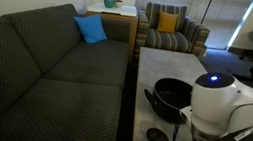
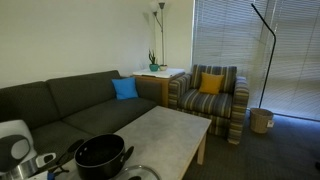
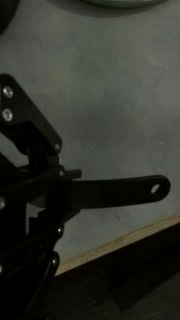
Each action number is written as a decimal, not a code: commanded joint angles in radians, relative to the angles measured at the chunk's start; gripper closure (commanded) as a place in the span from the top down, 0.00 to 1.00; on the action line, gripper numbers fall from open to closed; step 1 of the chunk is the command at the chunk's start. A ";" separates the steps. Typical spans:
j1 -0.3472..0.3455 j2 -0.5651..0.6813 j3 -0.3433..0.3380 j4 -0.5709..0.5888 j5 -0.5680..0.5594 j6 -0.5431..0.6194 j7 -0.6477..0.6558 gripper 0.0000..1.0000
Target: Put the black ladle inside the black pot
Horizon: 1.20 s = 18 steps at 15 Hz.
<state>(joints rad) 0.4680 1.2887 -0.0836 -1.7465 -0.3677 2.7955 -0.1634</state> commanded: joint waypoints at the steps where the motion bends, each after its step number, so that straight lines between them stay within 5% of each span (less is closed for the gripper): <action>1: 0.009 -0.071 -0.007 -0.062 -0.023 -0.046 0.030 0.07; 6: -0.001 -0.115 -0.010 -0.092 -0.025 -0.076 0.040 0.07; 18: 0.100 -0.323 -0.025 -0.301 -0.016 -0.101 0.251 0.07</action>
<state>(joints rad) 0.5419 1.0431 -0.0887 -1.9716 -0.3677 2.7211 0.0347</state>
